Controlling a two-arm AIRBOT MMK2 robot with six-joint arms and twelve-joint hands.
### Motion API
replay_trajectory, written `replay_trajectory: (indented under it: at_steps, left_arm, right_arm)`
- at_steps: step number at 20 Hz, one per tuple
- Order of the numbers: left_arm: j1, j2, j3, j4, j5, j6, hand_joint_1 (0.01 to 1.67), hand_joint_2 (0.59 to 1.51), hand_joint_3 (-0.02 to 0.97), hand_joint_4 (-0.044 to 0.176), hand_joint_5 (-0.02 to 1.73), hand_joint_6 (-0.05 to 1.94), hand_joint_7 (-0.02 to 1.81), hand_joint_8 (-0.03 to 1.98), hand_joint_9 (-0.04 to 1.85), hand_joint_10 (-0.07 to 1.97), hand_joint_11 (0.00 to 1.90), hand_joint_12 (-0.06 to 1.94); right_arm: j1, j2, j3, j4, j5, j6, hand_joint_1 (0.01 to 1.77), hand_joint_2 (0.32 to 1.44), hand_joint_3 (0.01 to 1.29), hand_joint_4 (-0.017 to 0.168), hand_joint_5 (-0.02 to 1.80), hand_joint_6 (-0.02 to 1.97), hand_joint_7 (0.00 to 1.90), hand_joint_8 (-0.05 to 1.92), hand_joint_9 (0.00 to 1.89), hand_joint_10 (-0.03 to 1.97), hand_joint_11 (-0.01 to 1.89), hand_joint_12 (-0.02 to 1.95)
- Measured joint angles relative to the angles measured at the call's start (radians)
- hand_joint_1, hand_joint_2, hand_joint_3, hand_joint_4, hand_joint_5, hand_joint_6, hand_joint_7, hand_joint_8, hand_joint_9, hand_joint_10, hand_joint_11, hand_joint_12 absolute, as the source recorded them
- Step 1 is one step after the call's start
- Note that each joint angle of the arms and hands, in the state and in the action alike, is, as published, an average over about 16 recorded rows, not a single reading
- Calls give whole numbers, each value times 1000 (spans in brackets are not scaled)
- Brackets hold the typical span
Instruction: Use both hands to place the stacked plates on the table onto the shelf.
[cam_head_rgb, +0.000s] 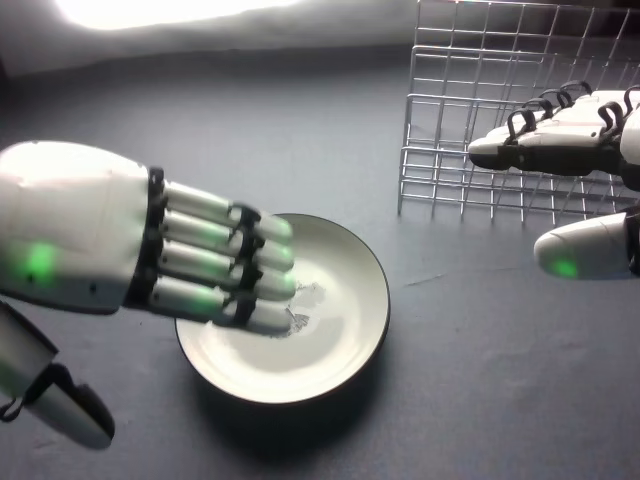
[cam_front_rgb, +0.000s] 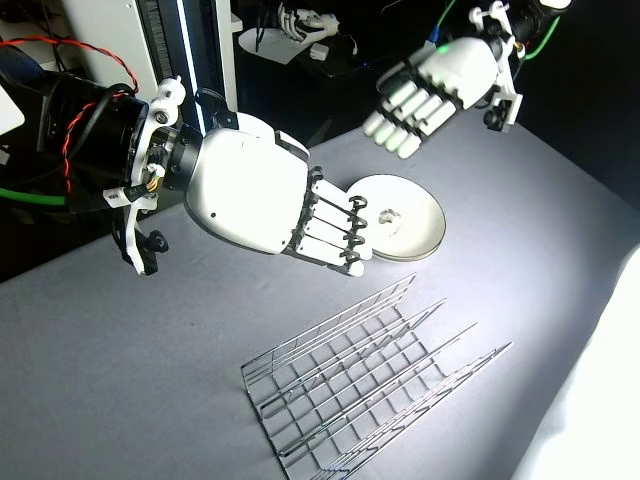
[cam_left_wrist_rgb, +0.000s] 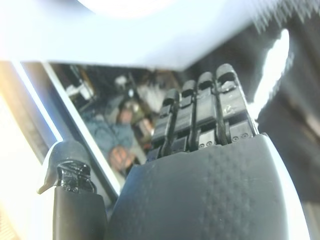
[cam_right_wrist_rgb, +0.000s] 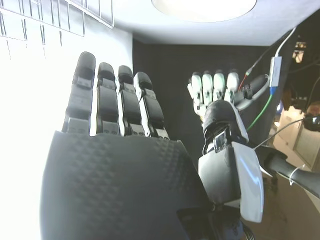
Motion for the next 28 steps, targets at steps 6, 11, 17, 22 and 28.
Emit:
replay_trajectory:
  at_steps: [6,11,17,22,28]
  left_arm:
    - [52,-40,70,80,31,-17,18,1107,11,0,21,6,21,2,13,5,13,16]
    - [79,-70,116,104,62,-36,17,1102,11,0,21,6,20,2,12,5,13,16]
    - [94,-97,162,106,90,-60,17,1104,10,0,21,7,19,1,14,5,13,16]
    - [115,-114,189,105,102,-67,17,1104,11,0,21,7,16,1,17,5,13,16]
    - [144,-127,206,101,112,-57,18,1099,11,-1,19,2,15,1,20,5,14,15]
  right_arm:
    - [0,0,0,-2,1,0,16,1285,15,-3,116,23,104,18,87,21,20,429]
    - [0,0,0,-5,2,0,16,1293,14,-3,106,23,93,18,76,21,20,358]
    - [0,0,0,-12,6,-1,15,1298,14,-3,66,24,57,18,46,21,19,176]
    - [-1,0,-2,-18,12,-2,15,1287,14,-3,34,23,29,19,26,21,20,75]
    - [-4,-1,-4,-28,22,-4,16,1265,14,-3,14,23,13,19,17,22,20,20]
